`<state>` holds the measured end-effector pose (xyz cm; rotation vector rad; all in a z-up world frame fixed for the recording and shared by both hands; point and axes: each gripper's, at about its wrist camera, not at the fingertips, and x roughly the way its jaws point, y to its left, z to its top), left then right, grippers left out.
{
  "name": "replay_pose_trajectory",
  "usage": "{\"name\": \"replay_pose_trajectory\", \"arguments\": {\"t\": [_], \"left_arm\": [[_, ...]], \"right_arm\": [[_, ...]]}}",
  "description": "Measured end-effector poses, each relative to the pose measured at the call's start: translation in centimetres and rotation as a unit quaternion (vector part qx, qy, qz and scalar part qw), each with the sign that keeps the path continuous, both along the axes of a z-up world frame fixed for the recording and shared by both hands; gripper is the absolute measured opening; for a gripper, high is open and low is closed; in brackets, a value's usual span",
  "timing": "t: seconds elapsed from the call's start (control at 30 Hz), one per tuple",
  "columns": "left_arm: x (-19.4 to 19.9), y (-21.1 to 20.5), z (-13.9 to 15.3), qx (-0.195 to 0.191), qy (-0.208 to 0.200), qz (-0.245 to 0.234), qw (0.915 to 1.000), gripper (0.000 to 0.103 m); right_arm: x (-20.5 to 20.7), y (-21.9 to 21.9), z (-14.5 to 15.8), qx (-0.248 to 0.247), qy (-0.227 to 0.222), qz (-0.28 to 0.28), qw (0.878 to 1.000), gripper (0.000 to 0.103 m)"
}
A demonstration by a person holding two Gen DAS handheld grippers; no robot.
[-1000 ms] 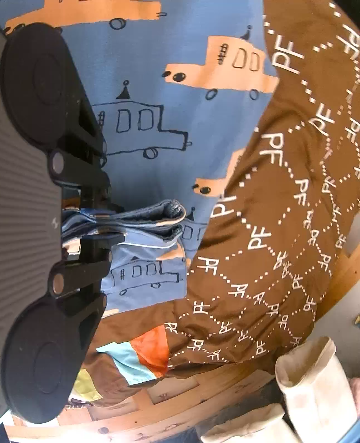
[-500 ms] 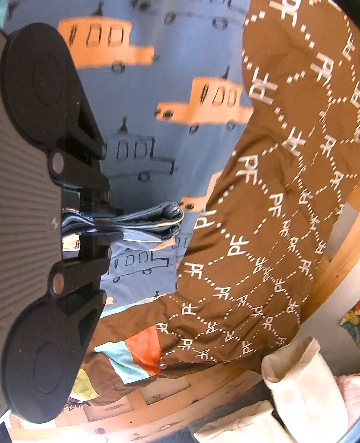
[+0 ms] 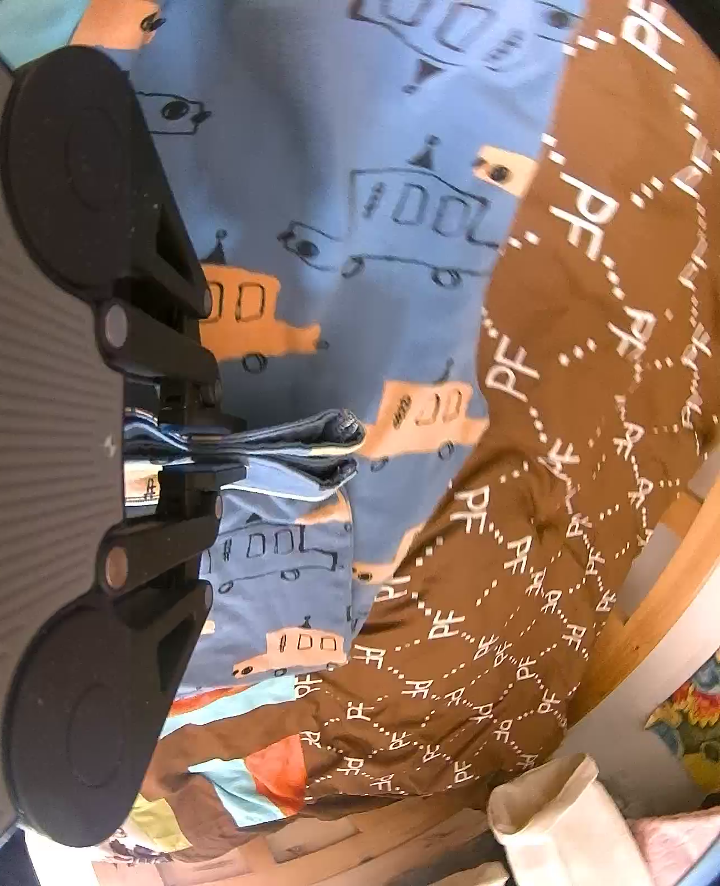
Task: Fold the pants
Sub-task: 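Open both grippers and release the folded pants edge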
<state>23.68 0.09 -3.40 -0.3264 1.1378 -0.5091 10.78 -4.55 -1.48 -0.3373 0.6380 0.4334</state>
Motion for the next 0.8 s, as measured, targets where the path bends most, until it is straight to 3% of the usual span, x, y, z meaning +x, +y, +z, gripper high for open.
{"name": "replay_pose_trajectory", "arguments": {"t": [0.1, 0.2, 0.23, 0.27, 0.3, 0.33, 0.4, 0.47, 0.6, 0.73, 0.8], "left_arm": [[-0.1, 0.7, -1.3, -0.017, 0.008, 0.015, 0.9997, 0.021], [-0.1, 1.0, -1.5, -0.033, 0.01, 0.019, 0.9992, 0.031], [-0.1, 1.1, -1.3, -0.036, 0.006, 0.021, 0.9991, 0.039], [-0.3, 1.2, -1.1, -0.037, -0.004, 0.026, 0.999, 0.053], [-0.5, 1.2, -0.9, -0.036, -0.017, 0.032, 0.9987, 0.059], [-0.7, 1.0, -0.7, -0.032, -0.032, 0.037, 0.9983, 0.065], [-1.1, 0.5, -0.5, -0.01, -0.052, 0.033, 0.998, 0.065], [-1.4, -0.3, -0.7, 0.014, -0.069, 0.027, 0.9971, 0.065], [-1.3, -0.9, -0.9, 0.027, -0.075, 0.03, 0.9964, 0.065], [-1.1, -0.3, -1.0, 0.021, -0.067, 0.043, 0.9966, 0.061], [-1.1, -0.3, -1.1, 0.025, -0.067, 0.042, 0.9966, 0.06]], "right_arm": [[0.2, 0.2, -0.4, -0.001, 0.017, 0.001, 1.0, 0.027], [-0.7, -1.3, 0.2, 0.009, 0.026, 0.003, 1.0, 0.06], [-1.1, -2.0, 0.4, 0.008, 0.028, 0.0, 1.0, 0.075], [-1.6, -2.8, 0.6, -0.002, 0.024, -0.009, 1.0, 0.081], [-2.0, -3.7, 0.8, -0.022, 0.013, -0.02, 0.999, 0.081], [-2.2, -4.4, 1.0, -0.045, -0.001, -0.029, 0.999, 0.084], [-2.0, -5.9, 1.3, -0.093, -0.03, -0.058, 0.994, 0.095], [-0.8, -7.8, 1.6, -0.127, -0.054, -0.112, 0.984, 0.1], [2.3, -11.1, 1.2, -0.137, -0.071, -0.2, 0.968, 0.102], [4.8, -12.8, -1.6, -0.191, -0.045, -0.209, 0.958, 0.102], [4.9, -13.4, -1.7, -0.183, -0.044, -0.22, 0.957, 0.102]]}}
